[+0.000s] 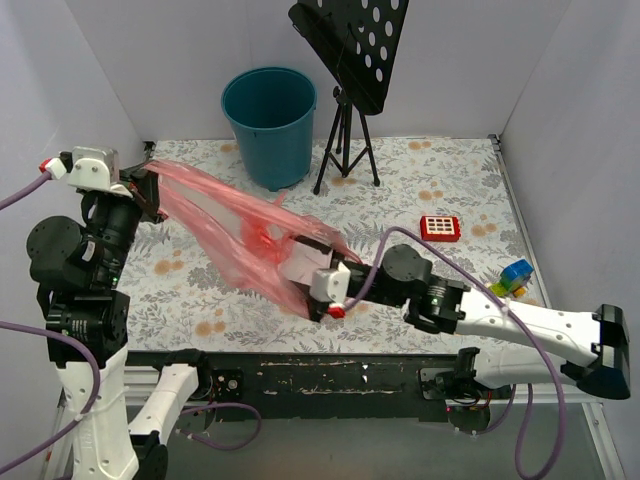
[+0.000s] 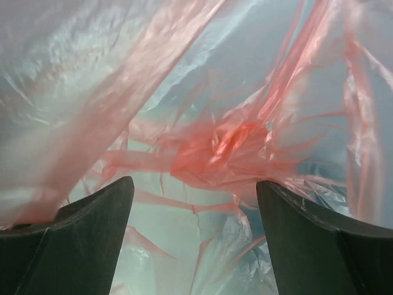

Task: Put the trash bags into the trash bin
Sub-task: Unfold the trash bag at the center of the board.

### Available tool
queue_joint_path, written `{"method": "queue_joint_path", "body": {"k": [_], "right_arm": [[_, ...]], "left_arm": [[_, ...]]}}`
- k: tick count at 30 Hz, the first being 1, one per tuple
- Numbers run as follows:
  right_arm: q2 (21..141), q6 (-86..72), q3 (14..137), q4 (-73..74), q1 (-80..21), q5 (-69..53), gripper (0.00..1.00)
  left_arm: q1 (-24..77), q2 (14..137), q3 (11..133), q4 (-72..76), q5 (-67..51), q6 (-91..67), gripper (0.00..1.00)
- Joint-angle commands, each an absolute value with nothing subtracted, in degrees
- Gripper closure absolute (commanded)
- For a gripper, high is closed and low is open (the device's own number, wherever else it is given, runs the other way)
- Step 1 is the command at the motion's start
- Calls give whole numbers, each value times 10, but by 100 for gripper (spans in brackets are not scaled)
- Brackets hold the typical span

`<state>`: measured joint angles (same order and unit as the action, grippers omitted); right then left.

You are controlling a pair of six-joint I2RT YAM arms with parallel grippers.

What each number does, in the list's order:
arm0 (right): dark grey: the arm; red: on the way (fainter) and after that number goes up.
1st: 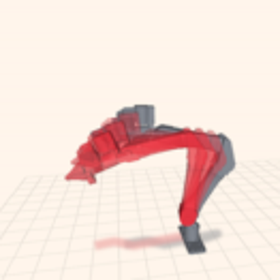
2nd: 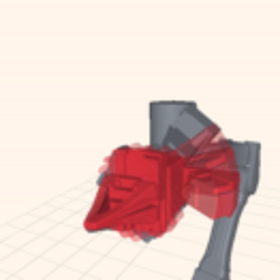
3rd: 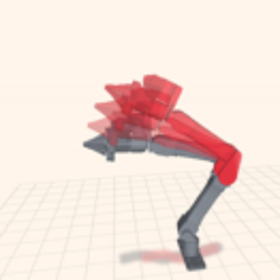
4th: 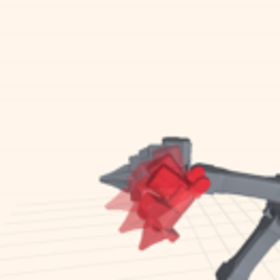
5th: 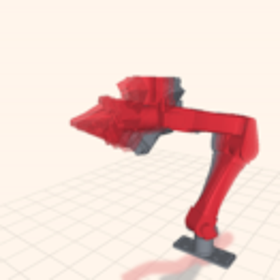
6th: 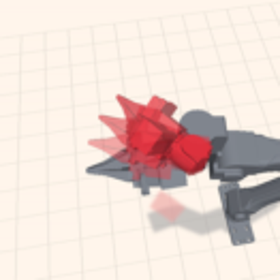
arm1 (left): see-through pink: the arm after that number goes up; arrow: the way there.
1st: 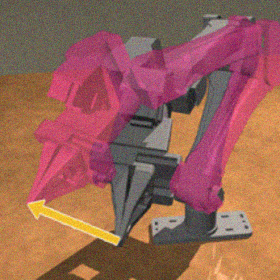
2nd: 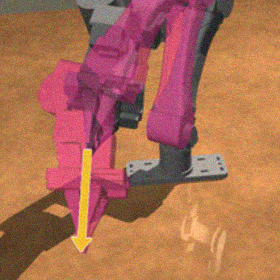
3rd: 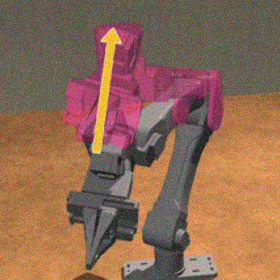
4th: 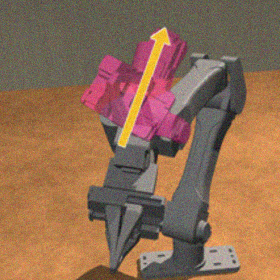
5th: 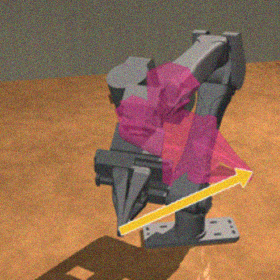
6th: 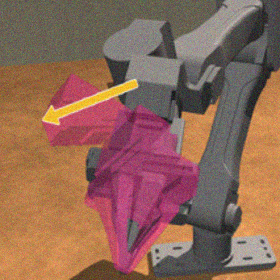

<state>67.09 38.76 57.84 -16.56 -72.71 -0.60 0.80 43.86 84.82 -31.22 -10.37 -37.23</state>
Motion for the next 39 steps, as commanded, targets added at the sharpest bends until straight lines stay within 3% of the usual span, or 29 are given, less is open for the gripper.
{"method": "queue_joint_path", "body": {"k": [1,6,9,14,17,20,22,25,28,30,35,39], "right_arm": [[613,421,511,-261,-714,-117,11],[709,187,626,-278,-683,-142,14],[732,290,630,-293,-710,-218,19],[758,332,689,-232,-719,-253,32],[748,340,708,-209,-718,-247,23],[752,351,765,-184,-721,-150,17],[760,395,768,-202,-728,-55,18],[794,522,744,-200,-729,-3,13],[817,606,722,-176,-736,76,12],[799,626,694,-179,-735,69,11],[767,623,672,-146,-730,82,10],[767,639,636,-117,-697,59,7]], "left_arm": [[4,437,810,-328,-92,-363,100],[-17,424,765,-318,-228,-396,100],[-34,455,792,-312,-243,-416,100],[-35,456,808,-293,-226,-422,100],[-34,427,753,-290,-111,-347,100],[-35,357,647,-252,-39,-258,100],[-34,302,610,-247,-87,-244,100],[-34,248,613,-249,-258,-263,100],[-34,260,637,-238,-304,-309,100],[-34,282,649,-242,-270,-316,100],[-34,330,662,-190,-46,-324,100],[-34,345,637,-188,-58,-324,100]]}}
